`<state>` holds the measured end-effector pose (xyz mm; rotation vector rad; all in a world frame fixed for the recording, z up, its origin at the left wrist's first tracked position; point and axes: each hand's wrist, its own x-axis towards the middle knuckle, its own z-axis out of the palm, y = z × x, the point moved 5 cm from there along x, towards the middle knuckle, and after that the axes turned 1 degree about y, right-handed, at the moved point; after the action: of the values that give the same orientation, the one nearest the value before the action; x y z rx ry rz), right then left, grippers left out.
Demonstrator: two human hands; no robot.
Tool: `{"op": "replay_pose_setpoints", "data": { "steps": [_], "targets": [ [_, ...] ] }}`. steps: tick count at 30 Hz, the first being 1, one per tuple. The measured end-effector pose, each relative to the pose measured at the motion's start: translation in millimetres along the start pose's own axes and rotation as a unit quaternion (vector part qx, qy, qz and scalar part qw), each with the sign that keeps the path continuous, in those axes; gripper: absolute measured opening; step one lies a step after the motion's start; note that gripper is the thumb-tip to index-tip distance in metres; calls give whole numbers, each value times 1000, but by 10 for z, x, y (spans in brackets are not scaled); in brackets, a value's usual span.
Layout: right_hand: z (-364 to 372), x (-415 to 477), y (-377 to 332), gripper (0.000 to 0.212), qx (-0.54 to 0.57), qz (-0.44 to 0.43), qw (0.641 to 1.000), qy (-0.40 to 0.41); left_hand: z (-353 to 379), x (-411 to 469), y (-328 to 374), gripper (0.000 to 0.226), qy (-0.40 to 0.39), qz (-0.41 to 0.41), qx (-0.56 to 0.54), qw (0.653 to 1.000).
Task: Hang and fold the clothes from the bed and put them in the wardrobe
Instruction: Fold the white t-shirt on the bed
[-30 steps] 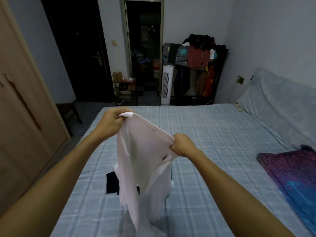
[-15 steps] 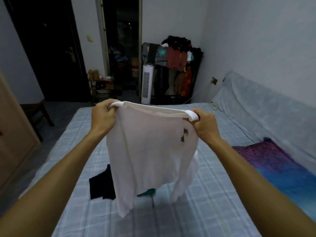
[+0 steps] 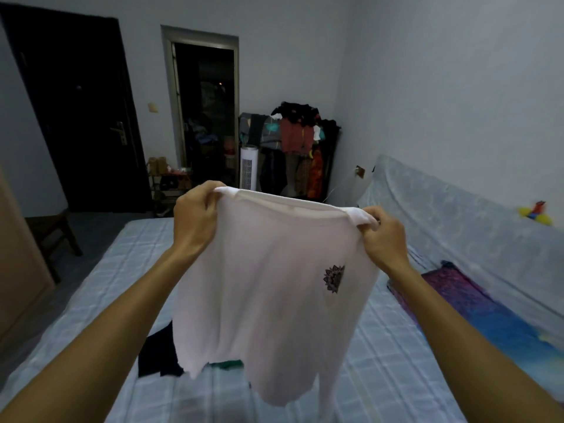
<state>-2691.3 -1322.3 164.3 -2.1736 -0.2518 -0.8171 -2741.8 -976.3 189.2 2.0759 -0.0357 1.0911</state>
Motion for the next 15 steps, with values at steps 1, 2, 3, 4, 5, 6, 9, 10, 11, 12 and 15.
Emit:
{"op": "replay_pose_setpoints", "data": {
  "steps": [1, 2, 3, 4, 5, 6, 9, 10, 11, 12, 15],
  "targets": [
    [-109, -37, 8, 15, -5, -16, 1000, 15, 9, -73, 140, 23, 15, 4, 4, 1000],
    [-216, -68, 24, 25, -14, -35, 999, 25, 14, -155, 270, 22, 32, 4, 6, 999],
    [-333, -102, 43, 35, -22, -54, 998, 33, 9, -254, 397, 21, 53, -1, 5, 999],
    [-462, -139, 74, 42, -24, -68, 997, 38, -8, -363, 513, 21, 76, -9, 0, 997],
    [-601, -181, 103, 47, -29, -79, 996, 42, -33, -477, 615, 20, 97, -18, -2, 995],
    [-743, -227, 131, 50, -37, -91, 994, 45, -57, -593, 707, 20, 112, -25, 3, 993],
    [-1131, -346, 167, 53, -57, -146, 986, 51, -84, -905, 953, 18, 121, -35, 38, 991],
    [-1221, -366, 199, 52, -43, -153, 986, 43, -72, -974, 1024, 18, 120, -37, 44, 991],
    [-1282, -367, 238, 46, -15, -147, 989, 20, -53, -1020, 1092, 17, 118, -38, 49, 991],
    [-1322, -348, 287, 36, 22, -124, 992, -13, -23, -1047, 1149, 17, 114, -38, 54, 991],
    [-1337, -268, 467, 16, 93, -68, 989, -95, 104, -1069, 1204, 17, 78, -35, 89, 992]
  ]
}}
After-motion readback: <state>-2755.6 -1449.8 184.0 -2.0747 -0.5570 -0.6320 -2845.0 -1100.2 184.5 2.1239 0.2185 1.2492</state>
